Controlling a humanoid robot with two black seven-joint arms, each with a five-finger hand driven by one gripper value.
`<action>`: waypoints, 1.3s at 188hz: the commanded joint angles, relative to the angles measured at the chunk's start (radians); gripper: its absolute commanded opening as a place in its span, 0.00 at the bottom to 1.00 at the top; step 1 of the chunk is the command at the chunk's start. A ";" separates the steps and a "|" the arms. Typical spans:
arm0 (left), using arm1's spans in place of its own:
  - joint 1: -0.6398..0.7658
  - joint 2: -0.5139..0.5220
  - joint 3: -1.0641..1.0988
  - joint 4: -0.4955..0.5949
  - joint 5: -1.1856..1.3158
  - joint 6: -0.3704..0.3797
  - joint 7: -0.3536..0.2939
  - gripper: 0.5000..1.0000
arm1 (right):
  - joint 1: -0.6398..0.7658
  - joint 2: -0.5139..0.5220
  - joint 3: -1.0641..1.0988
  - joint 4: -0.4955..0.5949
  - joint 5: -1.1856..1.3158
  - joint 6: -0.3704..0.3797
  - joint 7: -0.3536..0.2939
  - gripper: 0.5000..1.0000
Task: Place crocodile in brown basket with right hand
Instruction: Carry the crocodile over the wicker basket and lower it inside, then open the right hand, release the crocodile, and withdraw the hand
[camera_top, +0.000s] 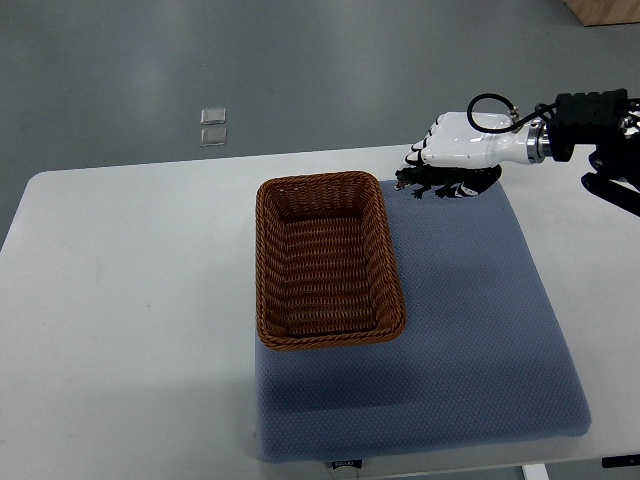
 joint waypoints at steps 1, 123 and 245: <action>0.000 0.000 0.000 0.000 0.000 0.001 0.000 1.00 | 0.027 0.045 0.000 0.013 0.000 0.027 0.000 0.00; 0.000 0.000 0.000 0.000 0.000 0.001 0.000 1.00 | 0.024 0.292 -0.003 0.014 0.000 0.067 0.000 0.19; 0.000 0.000 0.000 0.000 0.000 0.001 0.000 1.00 | -0.027 0.223 0.066 0.048 0.140 0.081 0.000 0.86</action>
